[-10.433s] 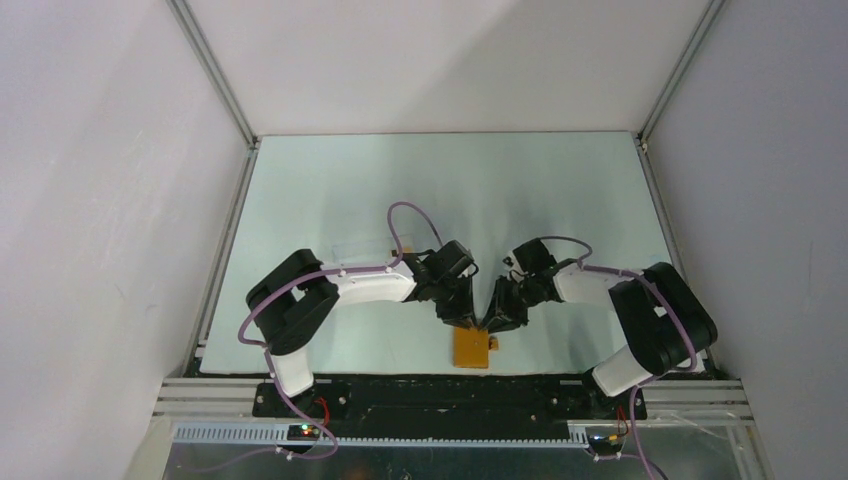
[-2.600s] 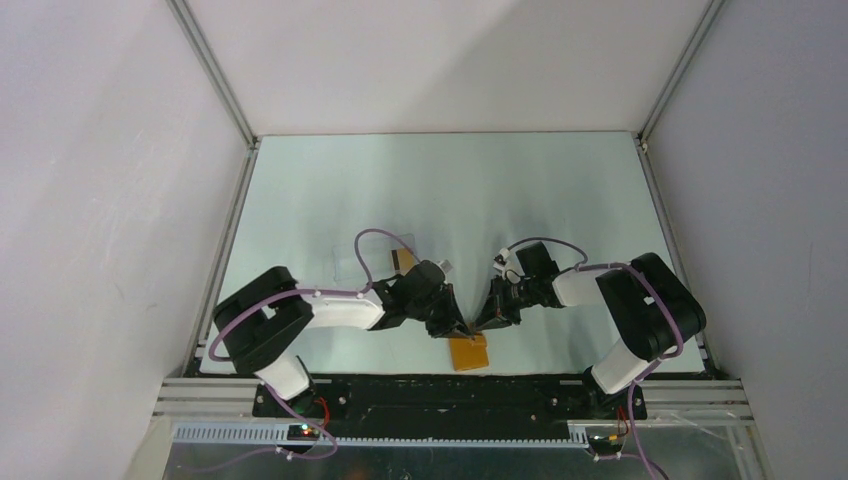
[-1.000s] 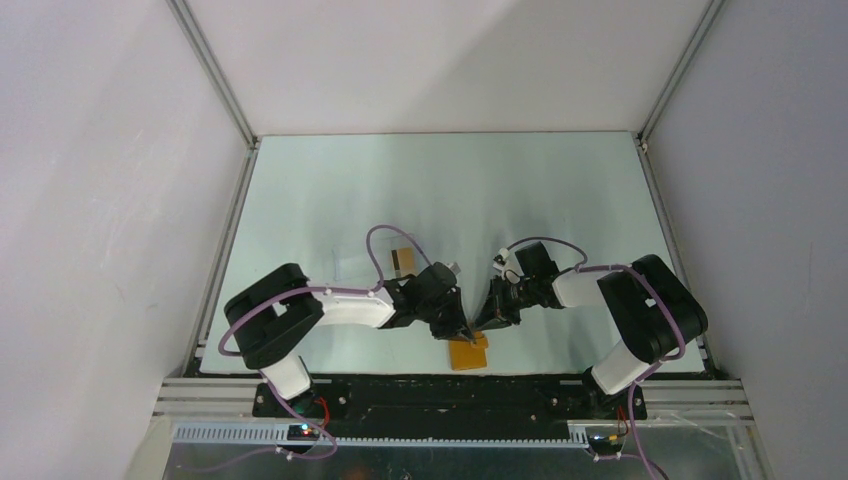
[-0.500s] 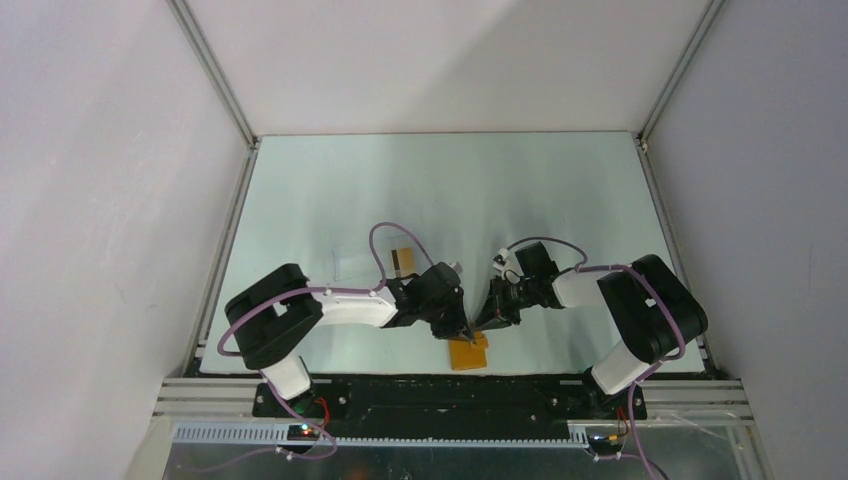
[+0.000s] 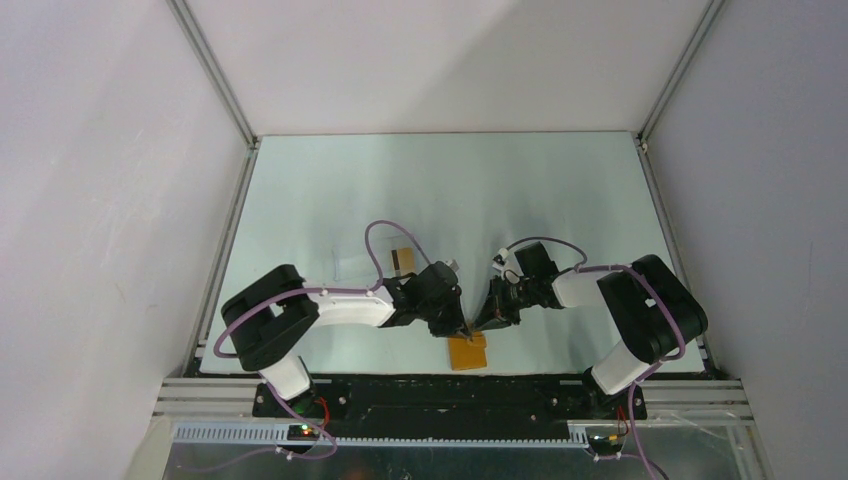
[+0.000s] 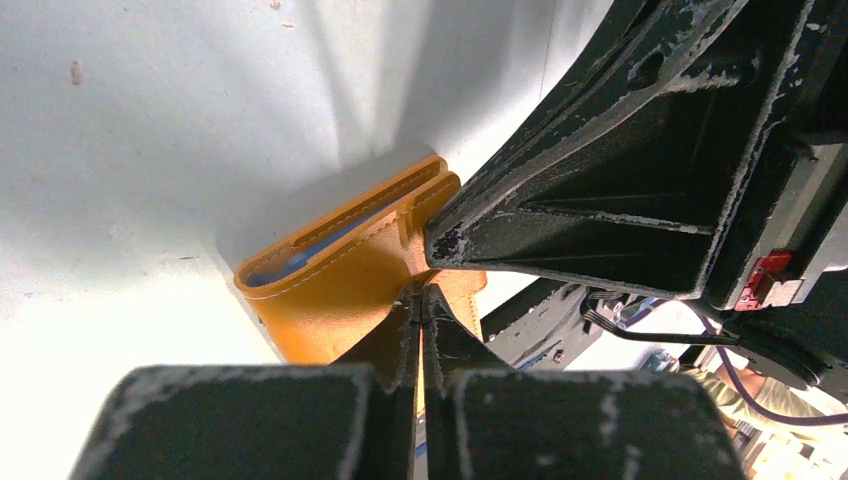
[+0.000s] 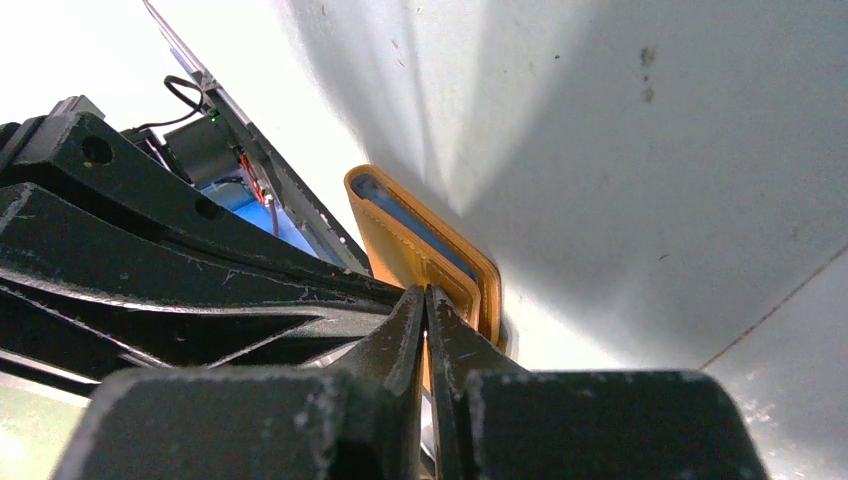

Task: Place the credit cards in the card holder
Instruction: Close the card holder at the corner of the board.

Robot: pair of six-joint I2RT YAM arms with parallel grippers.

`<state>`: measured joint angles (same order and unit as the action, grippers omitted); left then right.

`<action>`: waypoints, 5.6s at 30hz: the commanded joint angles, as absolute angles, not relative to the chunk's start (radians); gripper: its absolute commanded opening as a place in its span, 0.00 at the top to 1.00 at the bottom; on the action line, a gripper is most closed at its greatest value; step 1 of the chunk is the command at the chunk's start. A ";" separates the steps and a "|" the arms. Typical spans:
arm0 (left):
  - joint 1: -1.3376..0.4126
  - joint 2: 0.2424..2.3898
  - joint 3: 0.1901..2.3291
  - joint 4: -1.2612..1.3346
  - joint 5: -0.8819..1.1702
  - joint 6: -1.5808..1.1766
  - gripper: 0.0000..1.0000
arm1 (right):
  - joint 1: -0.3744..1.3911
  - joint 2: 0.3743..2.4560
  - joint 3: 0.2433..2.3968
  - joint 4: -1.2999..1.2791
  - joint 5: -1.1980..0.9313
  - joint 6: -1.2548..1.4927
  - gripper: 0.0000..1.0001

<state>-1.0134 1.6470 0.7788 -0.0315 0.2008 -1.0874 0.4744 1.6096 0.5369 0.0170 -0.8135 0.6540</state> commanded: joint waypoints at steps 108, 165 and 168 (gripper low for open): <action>-1.062 1.563 0.757 -0.095 0.190 -1.093 1.00 | 0.666 1.337 0.518 -0.159 -0.584 0.678 0.92; -1.133 1.632 0.836 -0.268 0.112 -1.141 1.00 | 0.896 1.430 0.736 -0.523 -0.279 0.607 1.00; -1.132 1.617 0.840 -0.264 0.093 -1.129 1.00 | 0.857 1.351 0.737 -0.492 -0.329 0.615 0.99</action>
